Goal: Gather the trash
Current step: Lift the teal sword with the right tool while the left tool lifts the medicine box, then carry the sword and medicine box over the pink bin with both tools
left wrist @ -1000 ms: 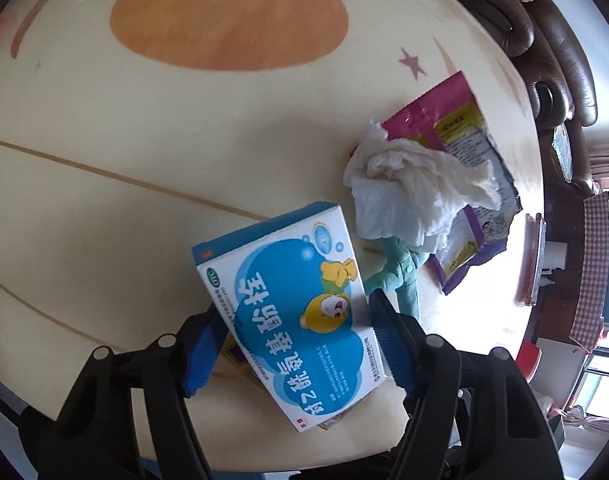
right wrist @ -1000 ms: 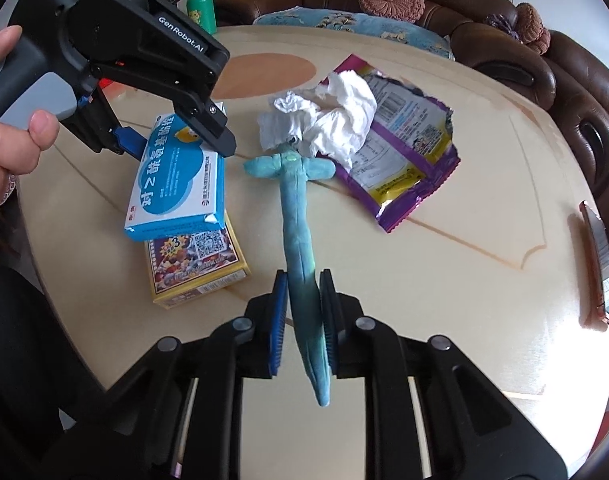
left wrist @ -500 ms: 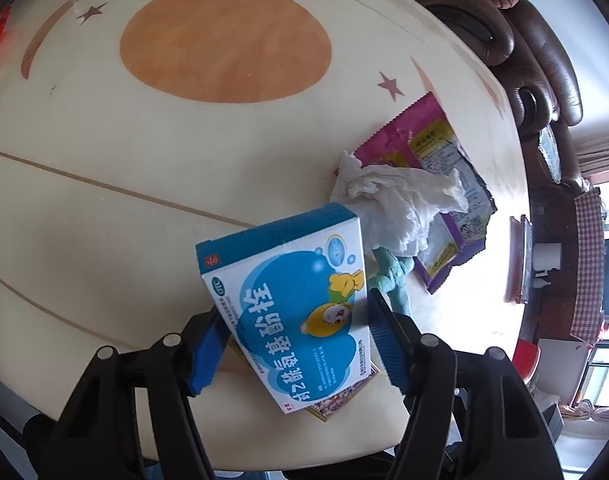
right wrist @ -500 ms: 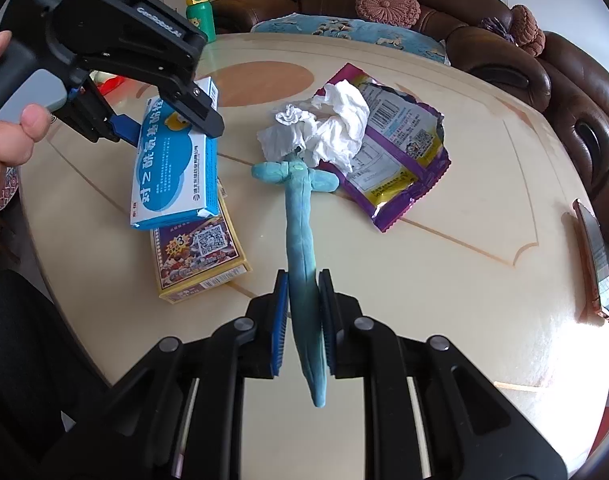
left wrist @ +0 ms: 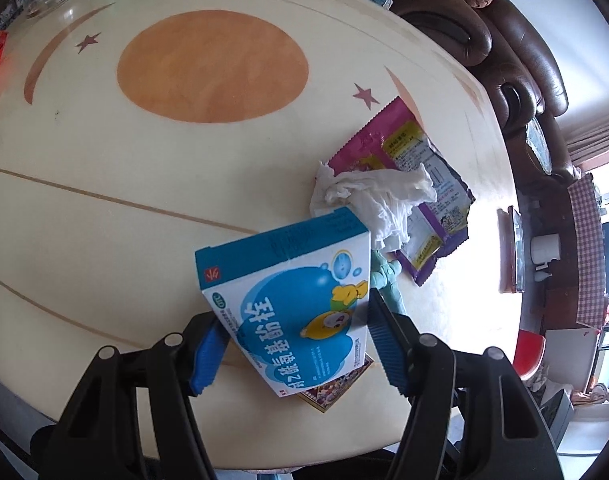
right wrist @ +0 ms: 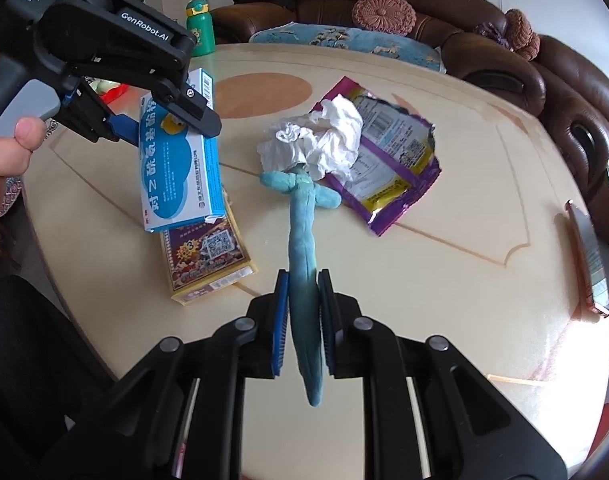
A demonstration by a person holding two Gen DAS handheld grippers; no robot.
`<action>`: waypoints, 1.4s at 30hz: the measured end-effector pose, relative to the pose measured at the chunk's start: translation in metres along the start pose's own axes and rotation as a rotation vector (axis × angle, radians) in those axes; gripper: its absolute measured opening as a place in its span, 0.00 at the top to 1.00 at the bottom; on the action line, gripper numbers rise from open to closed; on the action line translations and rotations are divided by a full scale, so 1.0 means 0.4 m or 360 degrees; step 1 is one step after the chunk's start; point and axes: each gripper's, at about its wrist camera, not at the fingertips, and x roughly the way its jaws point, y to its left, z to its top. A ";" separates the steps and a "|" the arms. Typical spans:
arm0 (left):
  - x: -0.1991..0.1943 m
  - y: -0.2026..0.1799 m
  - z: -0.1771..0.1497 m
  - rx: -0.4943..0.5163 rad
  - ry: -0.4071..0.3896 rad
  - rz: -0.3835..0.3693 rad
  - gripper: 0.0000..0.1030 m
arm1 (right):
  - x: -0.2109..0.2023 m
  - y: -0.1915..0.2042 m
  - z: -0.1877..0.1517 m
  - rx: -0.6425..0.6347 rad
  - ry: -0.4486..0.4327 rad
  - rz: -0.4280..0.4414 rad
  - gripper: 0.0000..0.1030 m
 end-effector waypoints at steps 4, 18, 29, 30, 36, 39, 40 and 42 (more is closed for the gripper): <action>-0.008 -0.004 -0.005 0.0017 -0.0015 -0.0007 0.39 | -0.021 0.002 0.005 0.0012 -0.0032 0.0005 0.84; -0.072 -0.021 -0.020 0.0078 -0.0094 -0.0025 0.39 | -0.107 0.015 0.028 0.0001 -0.0155 -0.0051 0.84; -0.140 -0.028 -0.065 0.0148 -0.0137 -0.0034 0.39 | -0.195 0.039 0.052 0.0001 -0.0237 -0.0126 0.85; -0.144 -0.030 -0.069 0.0155 -0.0139 -0.0035 0.39 | -0.204 0.040 0.054 0.0002 -0.0242 -0.0130 0.85; -0.166 -0.036 -0.102 0.0205 -0.0133 -0.0048 0.39 | -0.240 0.055 0.049 -0.0013 -0.0249 -0.0163 0.85; -0.178 -0.043 -0.119 0.0236 -0.0131 -0.0045 0.39 | -0.262 0.064 0.044 -0.0020 -0.0253 -0.0182 0.85; -0.185 -0.047 -0.129 0.0255 -0.0129 -0.0047 0.39 | -0.270 0.064 0.042 -0.0019 -0.0258 -0.0189 0.85; -0.195 -0.053 -0.144 0.0275 -0.0136 -0.0043 0.39 | -0.296 0.070 0.039 -0.0016 -0.0274 -0.0206 0.85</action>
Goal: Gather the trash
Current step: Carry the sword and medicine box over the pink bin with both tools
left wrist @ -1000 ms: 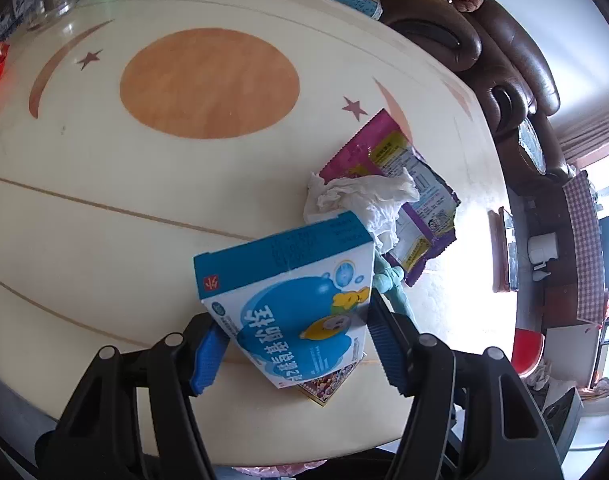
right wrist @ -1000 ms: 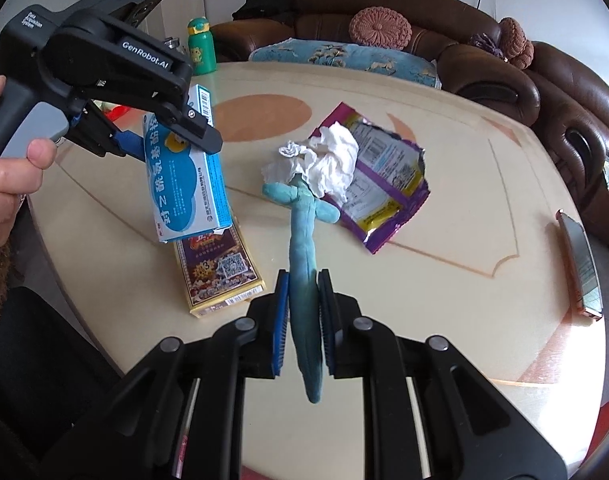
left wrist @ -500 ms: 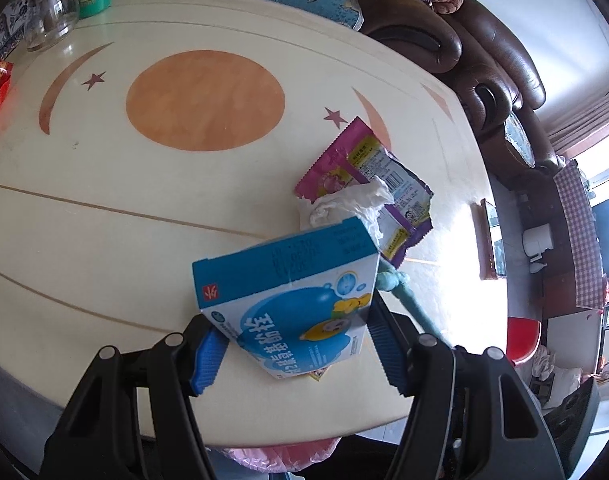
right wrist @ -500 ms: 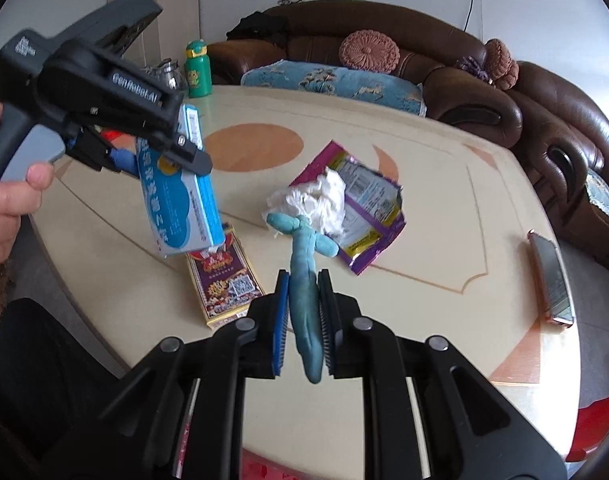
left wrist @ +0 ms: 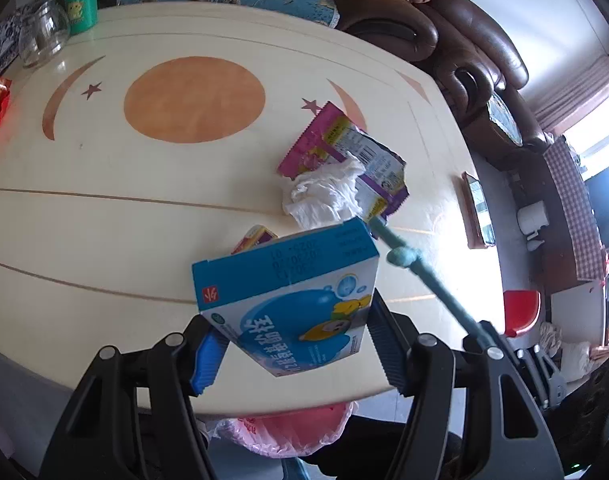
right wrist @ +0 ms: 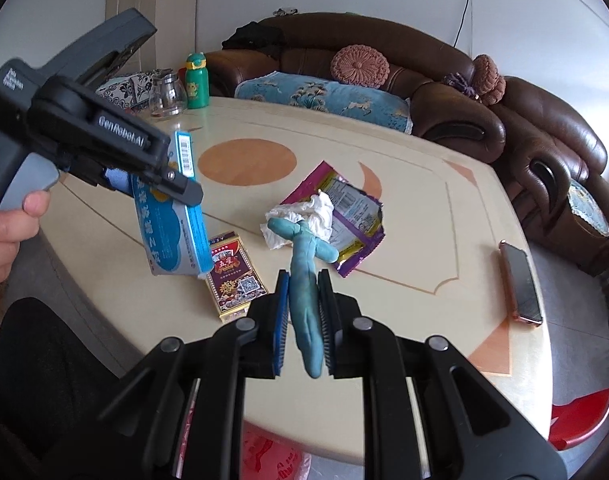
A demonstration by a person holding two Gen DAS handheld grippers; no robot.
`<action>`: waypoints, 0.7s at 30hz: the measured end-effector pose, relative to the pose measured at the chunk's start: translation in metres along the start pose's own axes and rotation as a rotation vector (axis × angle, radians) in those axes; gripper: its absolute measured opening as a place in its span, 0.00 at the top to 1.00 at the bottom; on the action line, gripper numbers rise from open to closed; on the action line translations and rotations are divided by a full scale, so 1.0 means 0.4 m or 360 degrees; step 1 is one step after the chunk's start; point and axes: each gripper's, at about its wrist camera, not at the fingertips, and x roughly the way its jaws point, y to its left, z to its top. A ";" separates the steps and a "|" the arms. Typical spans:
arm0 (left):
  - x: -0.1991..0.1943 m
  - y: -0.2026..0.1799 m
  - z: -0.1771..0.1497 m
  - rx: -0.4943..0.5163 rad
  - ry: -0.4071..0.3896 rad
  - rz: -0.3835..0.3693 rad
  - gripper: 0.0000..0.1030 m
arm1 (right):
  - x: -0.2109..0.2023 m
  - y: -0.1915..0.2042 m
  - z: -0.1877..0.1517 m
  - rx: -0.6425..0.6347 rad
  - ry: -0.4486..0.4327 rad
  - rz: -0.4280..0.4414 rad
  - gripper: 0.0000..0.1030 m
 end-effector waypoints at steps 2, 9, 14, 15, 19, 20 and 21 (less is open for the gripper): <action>-0.016 -0.014 -0.022 0.0042 -0.0002 0.0005 0.39 | -0.026 0.003 0.001 0.0001 -0.0014 -0.0016 0.85; -0.077 -0.057 -0.122 0.0180 -0.0021 0.0026 0.39 | -0.137 0.032 -0.016 -0.0022 -0.0025 -0.0095 0.85; -0.128 -0.091 -0.220 0.0302 -0.0047 0.0039 0.39 | -0.213 0.065 -0.047 -0.0024 -0.0007 -0.0132 0.85; -0.134 -0.095 -0.235 0.0321 -0.0050 0.0044 0.39 | -0.223 0.070 -0.053 -0.0023 -0.0001 -0.0135 0.85; -0.146 -0.108 -0.318 0.0407 -0.0010 0.0045 0.39 | -0.271 0.096 -0.086 -0.0015 0.0024 -0.0141 0.85; -0.144 -0.110 -0.342 0.0429 0.0005 0.0046 0.39 | -0.281 0.103 -0.095 -0.0012 0.0034 -0.0139 0.85; -0.142 -0.112 -0.357 0.0441 0.0014 0.0048 0.39 | -0.292 0.114 -0.108 -0.0014 0.0047 -0.0141 0.85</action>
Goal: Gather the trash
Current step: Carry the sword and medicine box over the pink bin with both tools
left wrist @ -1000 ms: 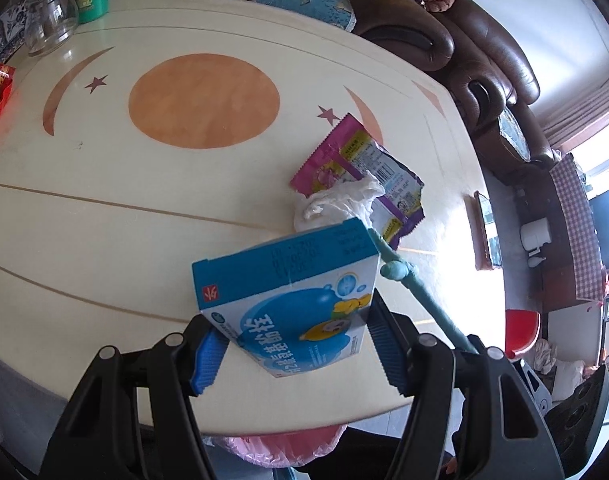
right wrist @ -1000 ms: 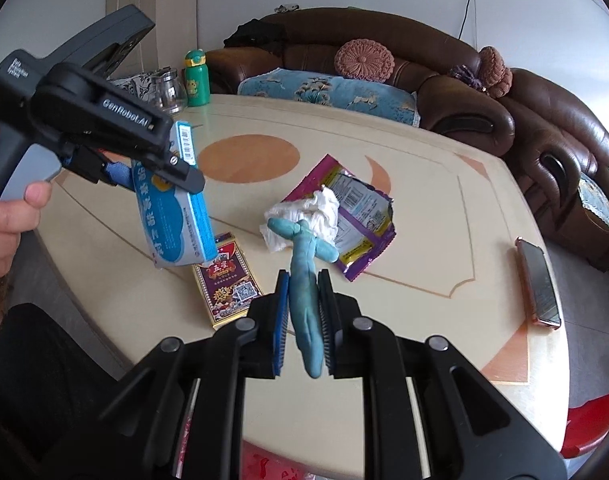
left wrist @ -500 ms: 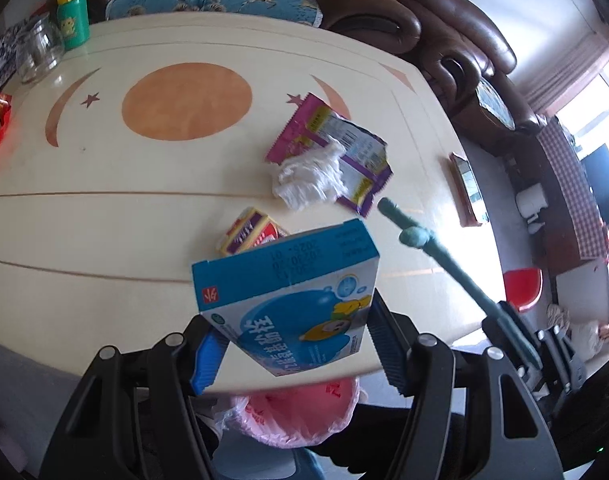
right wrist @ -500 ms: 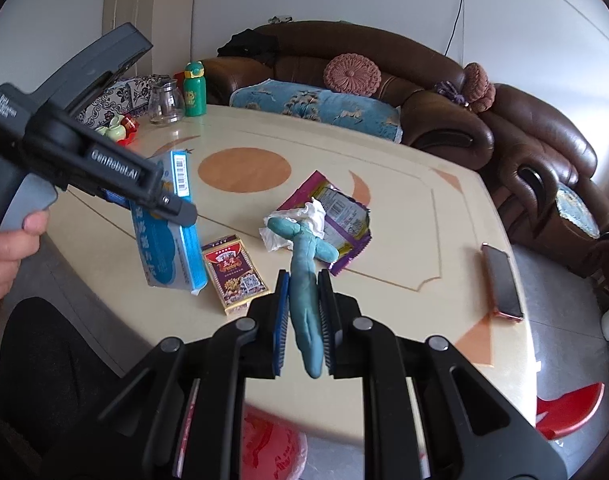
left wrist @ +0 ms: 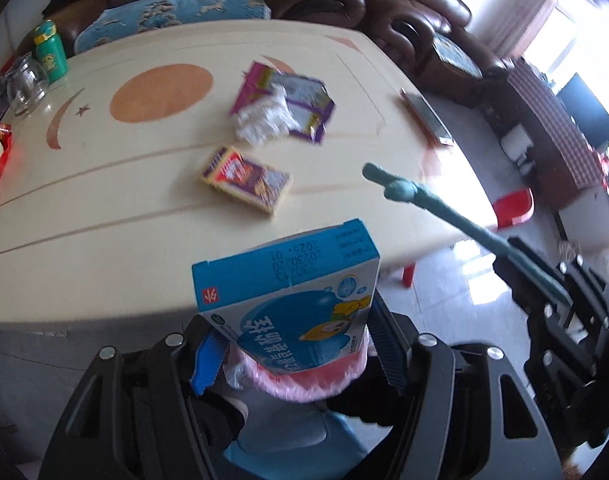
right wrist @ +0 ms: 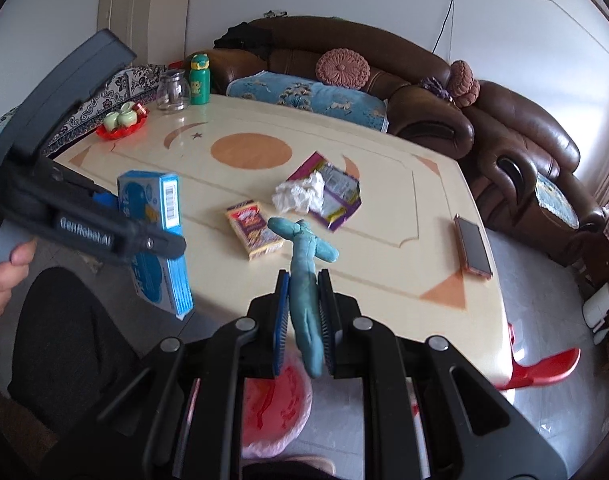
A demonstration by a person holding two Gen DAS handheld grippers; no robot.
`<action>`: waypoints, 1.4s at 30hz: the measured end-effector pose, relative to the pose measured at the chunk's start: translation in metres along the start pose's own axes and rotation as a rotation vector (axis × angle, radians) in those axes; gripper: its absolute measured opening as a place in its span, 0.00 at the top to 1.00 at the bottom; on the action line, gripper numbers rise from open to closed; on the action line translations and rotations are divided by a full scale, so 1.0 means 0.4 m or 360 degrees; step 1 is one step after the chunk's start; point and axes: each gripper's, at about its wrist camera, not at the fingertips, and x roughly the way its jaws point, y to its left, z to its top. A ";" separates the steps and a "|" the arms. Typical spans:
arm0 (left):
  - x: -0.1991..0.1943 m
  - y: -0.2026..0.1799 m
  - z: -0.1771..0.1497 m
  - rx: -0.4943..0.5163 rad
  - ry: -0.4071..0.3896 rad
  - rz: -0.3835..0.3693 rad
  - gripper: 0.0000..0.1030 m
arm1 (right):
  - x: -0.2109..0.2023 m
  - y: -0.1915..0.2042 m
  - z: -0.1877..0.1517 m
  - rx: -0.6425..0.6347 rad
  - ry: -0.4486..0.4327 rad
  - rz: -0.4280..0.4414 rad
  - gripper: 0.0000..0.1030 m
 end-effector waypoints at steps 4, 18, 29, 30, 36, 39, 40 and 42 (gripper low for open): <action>0.023 -0.023 -0.070 0.0054 0.0060 -0.0014 0.39 | -0.028 0.027 -0.044 0.0008 0.0050 0.0007 0.85; 0.157 -0.056 -0.228 0.0100 0.0210 0.0021 0.39 | -0.001 0.094 -0.189 0.0056 0.0280 0.0038 0.85; 0.255 -0.035 -0.266 0.0144 0.0284 0.0021 0.39 | 0.091 0.118 -0.269 0.0085 0.0440 0.0111 0.85; 0.269 -0.031 -0.268 0.0153 0.0295 0.0019 0.39 | 0.107 0.117 -0.279 0.0088 0.0464 0.0110 0.85; 0.353 -0.017 -0.276 0.0180 0.0391 -0.0024 0.39 | 0.189 0.117 -0.329 0.0094 0.0578 0.0117 0.85; 0.401 -0.004 -0.280 0.0174 0.0443 -0.0045 0.39 | 0.236 0.113 -0.353 0.0107 0.0634 0.0129 0.85; 0.421 0.001 -0.281 0.0170 0.0463 -0.0053 0.39 | 0.250 0.112 -0.360 0.0114 0.0651 0.0134 0.85; 0.448 0.009 -0.279 0.0164 0.0487 -0.0049 0.39 | 0.280 0.110 -0.375 0.0127 0.0684 0.0144 0.85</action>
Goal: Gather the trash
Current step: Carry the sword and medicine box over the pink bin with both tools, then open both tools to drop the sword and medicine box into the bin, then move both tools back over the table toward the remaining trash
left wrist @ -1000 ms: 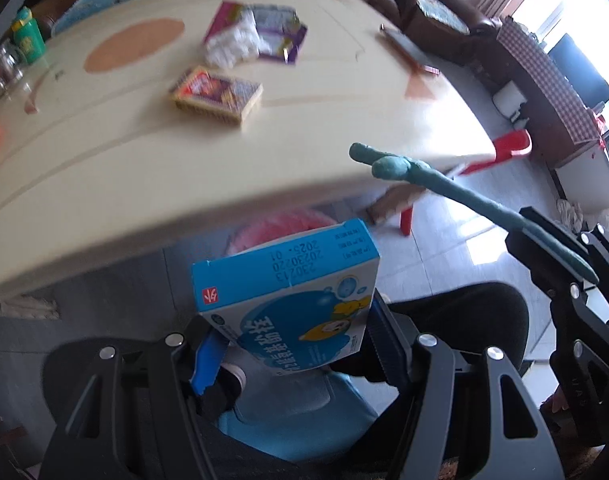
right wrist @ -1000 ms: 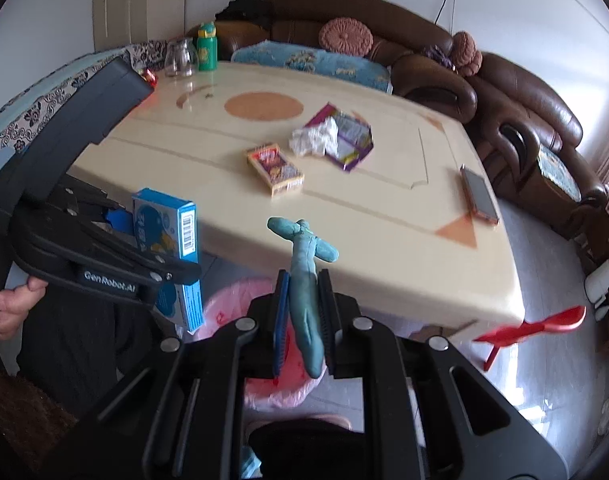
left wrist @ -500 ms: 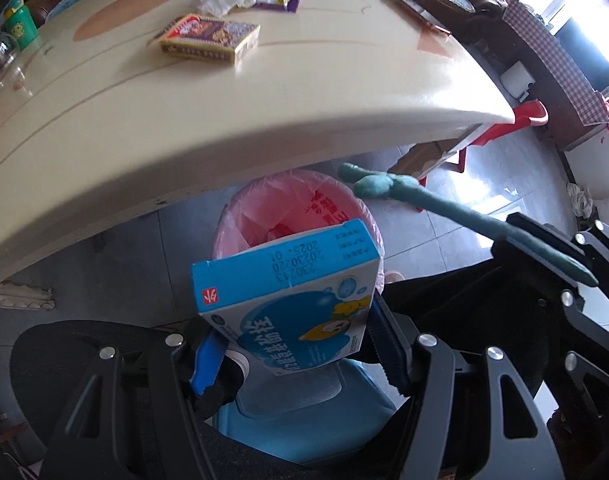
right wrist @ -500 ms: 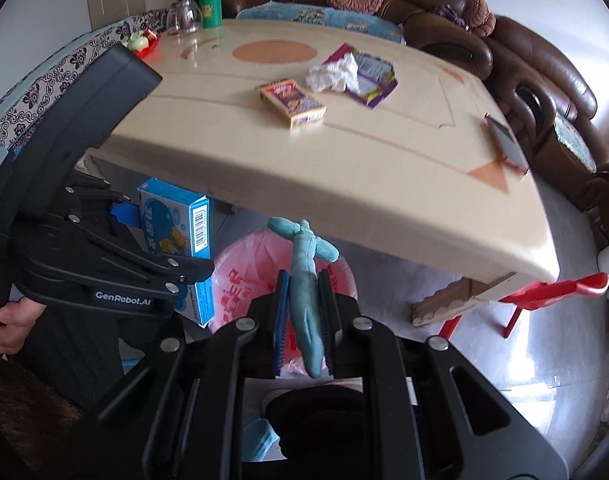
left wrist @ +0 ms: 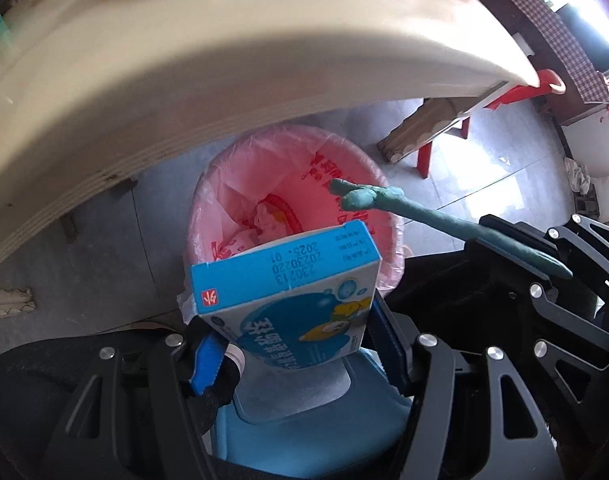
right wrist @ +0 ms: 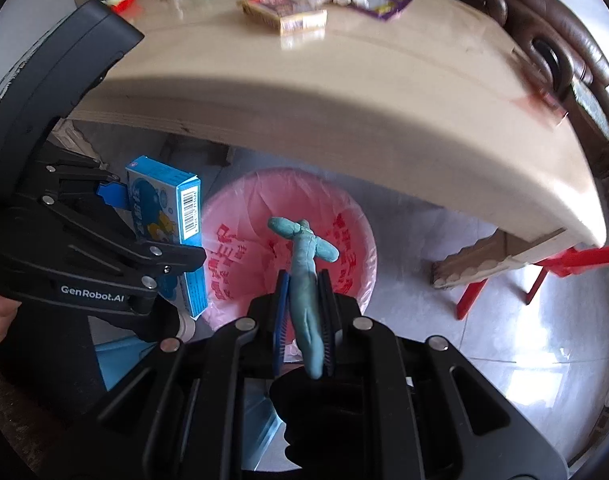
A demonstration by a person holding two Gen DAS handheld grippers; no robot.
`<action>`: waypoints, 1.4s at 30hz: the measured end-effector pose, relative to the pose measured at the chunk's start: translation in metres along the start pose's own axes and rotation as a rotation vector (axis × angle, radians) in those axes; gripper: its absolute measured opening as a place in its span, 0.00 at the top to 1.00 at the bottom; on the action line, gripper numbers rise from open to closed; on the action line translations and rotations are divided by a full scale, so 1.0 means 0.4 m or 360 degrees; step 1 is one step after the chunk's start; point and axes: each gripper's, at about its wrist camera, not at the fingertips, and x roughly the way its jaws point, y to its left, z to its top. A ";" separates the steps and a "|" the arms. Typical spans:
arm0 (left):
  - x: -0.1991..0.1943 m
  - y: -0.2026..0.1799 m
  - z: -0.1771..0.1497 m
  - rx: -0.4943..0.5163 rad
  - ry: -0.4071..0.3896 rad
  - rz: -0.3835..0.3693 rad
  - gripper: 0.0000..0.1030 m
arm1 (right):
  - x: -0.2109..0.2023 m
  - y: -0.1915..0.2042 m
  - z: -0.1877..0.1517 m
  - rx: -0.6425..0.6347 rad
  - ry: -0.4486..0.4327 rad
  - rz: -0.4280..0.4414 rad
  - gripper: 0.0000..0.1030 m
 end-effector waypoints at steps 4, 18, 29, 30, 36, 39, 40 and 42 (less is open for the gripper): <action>0.057 0.016 0.015 -0.0022 0.0040 -0.0013 0.39 | 0.069 -0.006 -0.001 0.0003 0.0068 0.0009 0.85; 0.199 0.050 0.045 -0.0090 0.0131 -0.0078 0.39 | 0.231 -0.018 0.011 0.0005 0.0222 0.0042 0.85; 0.209 0.074 0.058 -0.0104 0.0115 -0.0007 0.35 | 0.263 -0.032 0.026 0.0027 0.0213 0.0037 0.52; 0.205 0.076 0.059 -0.0098 0.0103 0.0004 0.35 | 0.260 -0.034 0.027 0.0030 0.0203 0.0037 0.47; 0.179 0.086 0.057 -0.0131 0.0042 0.0089 0.29 | 0.249 -0.043 0.035 0.0063 0.0175 0.0042 0.40; 0.147 0.088 0.047 -0.0168 -0.0035 0.0176 0.26 | 0.235 -0.044 0.041 0.0064 0.0155 0.0043 0.40; 0.127 0.090 0.041 -0.0185 -0.0075 0.0214 0.23 | 0.229 -0.042 0.042 0.0064 0.0145 0.0039 0.40; 0.090 0.093 0.032 -0.0192 -0.0143 0.0245 0.22 | 0.211 -0.039 0.045 0.0074 0.0119 0.0046 0.39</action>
